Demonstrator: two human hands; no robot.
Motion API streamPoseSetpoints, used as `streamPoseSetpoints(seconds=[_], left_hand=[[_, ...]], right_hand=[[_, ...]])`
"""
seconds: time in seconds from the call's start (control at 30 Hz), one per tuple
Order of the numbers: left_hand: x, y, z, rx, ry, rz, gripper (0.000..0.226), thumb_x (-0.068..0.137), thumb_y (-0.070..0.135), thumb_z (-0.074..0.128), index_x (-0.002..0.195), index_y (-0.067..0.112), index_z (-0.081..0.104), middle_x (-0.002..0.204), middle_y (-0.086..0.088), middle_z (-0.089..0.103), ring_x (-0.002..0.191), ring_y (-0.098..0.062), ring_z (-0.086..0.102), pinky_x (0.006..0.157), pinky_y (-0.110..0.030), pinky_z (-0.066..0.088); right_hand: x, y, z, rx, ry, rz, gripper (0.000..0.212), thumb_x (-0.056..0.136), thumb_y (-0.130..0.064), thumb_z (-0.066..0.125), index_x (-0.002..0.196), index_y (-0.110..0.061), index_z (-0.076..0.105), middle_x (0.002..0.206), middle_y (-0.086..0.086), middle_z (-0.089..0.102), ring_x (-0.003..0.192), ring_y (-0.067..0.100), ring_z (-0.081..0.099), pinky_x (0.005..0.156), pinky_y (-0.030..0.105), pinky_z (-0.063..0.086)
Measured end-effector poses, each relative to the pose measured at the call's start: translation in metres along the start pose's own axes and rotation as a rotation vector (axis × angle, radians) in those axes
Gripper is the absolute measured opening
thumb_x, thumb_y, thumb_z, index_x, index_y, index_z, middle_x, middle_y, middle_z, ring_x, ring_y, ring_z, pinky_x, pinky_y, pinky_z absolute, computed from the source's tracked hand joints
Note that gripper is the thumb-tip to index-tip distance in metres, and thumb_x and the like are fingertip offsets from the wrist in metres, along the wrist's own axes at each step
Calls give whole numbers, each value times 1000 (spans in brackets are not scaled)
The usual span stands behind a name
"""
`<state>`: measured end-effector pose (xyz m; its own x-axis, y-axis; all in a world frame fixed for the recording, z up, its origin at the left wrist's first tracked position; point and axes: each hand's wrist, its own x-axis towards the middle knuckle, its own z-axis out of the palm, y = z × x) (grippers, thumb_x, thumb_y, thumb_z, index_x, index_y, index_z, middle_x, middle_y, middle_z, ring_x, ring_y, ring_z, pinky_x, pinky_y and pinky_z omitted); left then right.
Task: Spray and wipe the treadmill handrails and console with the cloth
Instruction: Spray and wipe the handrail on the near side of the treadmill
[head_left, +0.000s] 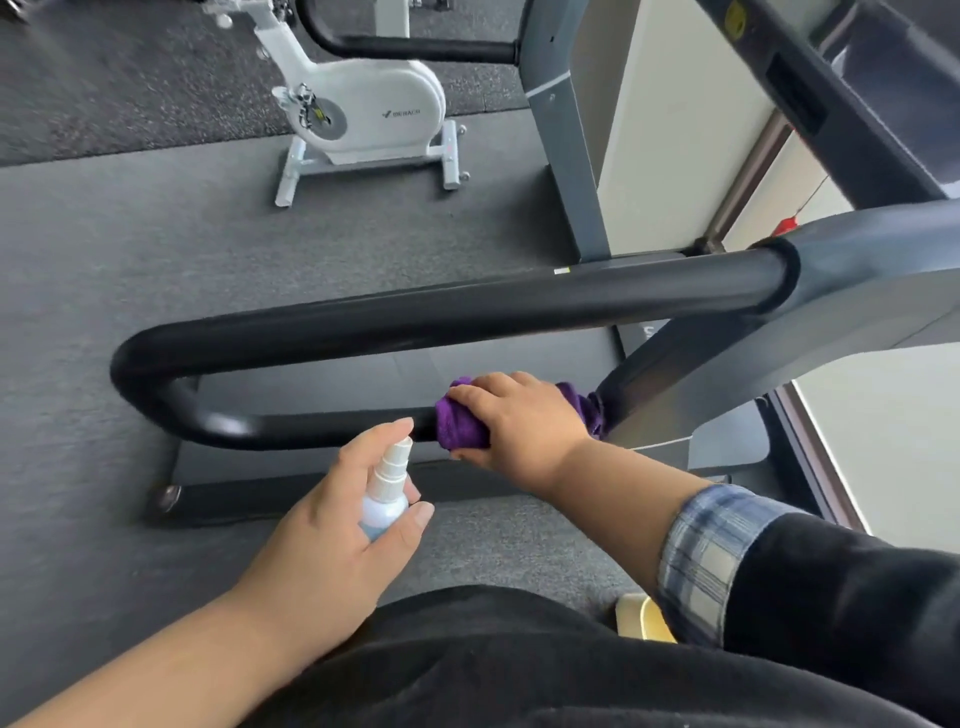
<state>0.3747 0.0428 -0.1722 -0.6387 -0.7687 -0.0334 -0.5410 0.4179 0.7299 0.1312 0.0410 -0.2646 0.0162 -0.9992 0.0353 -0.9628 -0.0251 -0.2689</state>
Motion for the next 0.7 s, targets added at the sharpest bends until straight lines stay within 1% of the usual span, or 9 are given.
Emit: streamPoseSetpoints(seconds=[0.1,0.2,0.27,0.33,0.4,0.47,0.53,0.6,0.7], left_hand=[[3,15,15,20,-18,-5,60,84,50,62,125,76,28,107,25,63,100,-3,60,81,-11,40],[7,35,27,54,-37,32,61,83,53,62,125,79,26,111,32,57,102,2,58,81,-1,37],[10,47,32,61,-47,53,60,80,59,58,125,80,23,112,36,54,103,5,57,83,0,36],[12,54,35,56,-42,56,60,79,62,54,126,80,22,112,38,53,103,5,57,83,0,36],[11,57,35,46,-24,57,62,82,57,59,127,79,23,111,37,54,102,4,57,83,0,36],[9,58,33,49,-7,55,67,87,45,67,127,78,24,109,33,55,101,3,58,82,0,36],[5,58,31,61,8,51,71,89,38,70,127,78,25,108,31,56,100,3,58,82,0,36],[1,56,29,80,37,36,72,87,38,69,127,78,26,108,32,57,100,3,58,83,0,35],[-7,50,28,88,86,-5,67,88,40,68,127,77,28,107,25,61,99,-3,60,83,-2,37]], right_hand=[[7,-7,0,20,-37,-42,75,83,-69,60,145,-32,42,135,-2,56,114,28,57,86,45,54],[3,6,-6,44,-88,-114,83,83,-63,65,151,-28,32,142,0,51,120,28,53,93,45,51],[-3,23,-12,55,-116,-121,86,82,-61,68,152,-27,31,144,-1,49,122,27,51,96,44,49],[-12,37,-16,31,-117,-87,83,82,-64,66,150,-31,31,144,-3,48,122,28,50,96,46,47],[-20,45,-16,-22,-97,-50,81,82,-69,62,149,-36,31,144,-3,47,123,30,49,99,51,44],[-23,44,-15,-67,-96,-22,81,82,-71,60,148,-39,28,146,2,44,128,34,45,102,56,40],[-19,41,-13,-56,-120,-7,80,82,-70,61,147,-40,26,142,5,46,122,35,50,94,54,48],[-12,39,-14,-28,-143,-33,78,83,-68,62,146,-39,25,134,3,50,110,34,56,82,49,54],[-5,36,-13,-4,-151,-54,76,83,-65,64,145,-38,28,129,2,53,104,32,58,80,48,55]])
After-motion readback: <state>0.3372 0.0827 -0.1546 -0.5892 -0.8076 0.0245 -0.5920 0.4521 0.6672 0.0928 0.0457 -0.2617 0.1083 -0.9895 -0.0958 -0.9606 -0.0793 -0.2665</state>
